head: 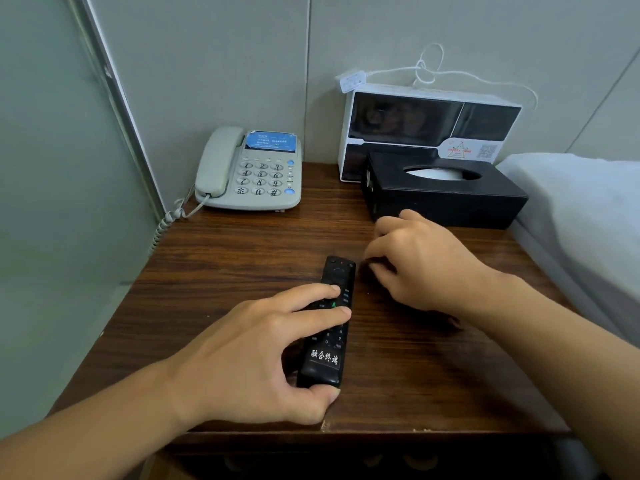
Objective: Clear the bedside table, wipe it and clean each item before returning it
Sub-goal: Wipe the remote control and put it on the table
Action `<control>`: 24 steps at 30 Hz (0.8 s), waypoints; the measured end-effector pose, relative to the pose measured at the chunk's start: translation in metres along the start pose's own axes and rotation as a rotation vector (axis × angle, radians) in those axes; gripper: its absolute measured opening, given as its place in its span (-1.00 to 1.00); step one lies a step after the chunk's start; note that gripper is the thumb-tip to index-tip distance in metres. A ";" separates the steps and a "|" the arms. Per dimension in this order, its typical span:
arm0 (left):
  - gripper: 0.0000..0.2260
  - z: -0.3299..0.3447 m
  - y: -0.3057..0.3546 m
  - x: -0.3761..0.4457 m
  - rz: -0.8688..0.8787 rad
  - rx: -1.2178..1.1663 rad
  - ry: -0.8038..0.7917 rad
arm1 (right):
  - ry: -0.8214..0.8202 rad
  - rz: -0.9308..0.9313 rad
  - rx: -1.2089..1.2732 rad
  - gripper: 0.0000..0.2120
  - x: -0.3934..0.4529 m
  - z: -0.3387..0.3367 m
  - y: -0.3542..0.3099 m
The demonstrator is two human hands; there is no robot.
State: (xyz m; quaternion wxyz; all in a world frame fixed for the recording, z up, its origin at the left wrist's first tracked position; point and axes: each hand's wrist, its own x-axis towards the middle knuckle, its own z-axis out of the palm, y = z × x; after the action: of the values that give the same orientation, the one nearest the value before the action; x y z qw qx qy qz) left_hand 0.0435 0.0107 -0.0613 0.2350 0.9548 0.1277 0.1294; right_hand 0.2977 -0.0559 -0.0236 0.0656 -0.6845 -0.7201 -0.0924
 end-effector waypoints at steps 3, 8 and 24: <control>-0.23 -0.002 0.003 0.001 -0.017 0.028 -0.030 | 0.116 0.107 0.119 -0.80 -0.008 -0.008 0.014; -0.22 -0.007 0.012 0.003 -0.012 0.225 0.025 | 0.196 0.103 0.204 -0.79 -0.018 -0.007 0.004; -0.67 -0.023 0.028 -0.015 -0.556 -0.042 0.170 | 0.178 0.091 0.313 -0.76 -0.031 -0.010 0.003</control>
State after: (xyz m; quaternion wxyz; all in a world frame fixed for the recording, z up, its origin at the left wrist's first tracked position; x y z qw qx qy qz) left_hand 0.0278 -0.0085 -0.0310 0.2695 0.8639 0.4012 0.1419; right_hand 0.3017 -0.0881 -0.0203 0.2390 -0.6870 -0.6853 -0.0365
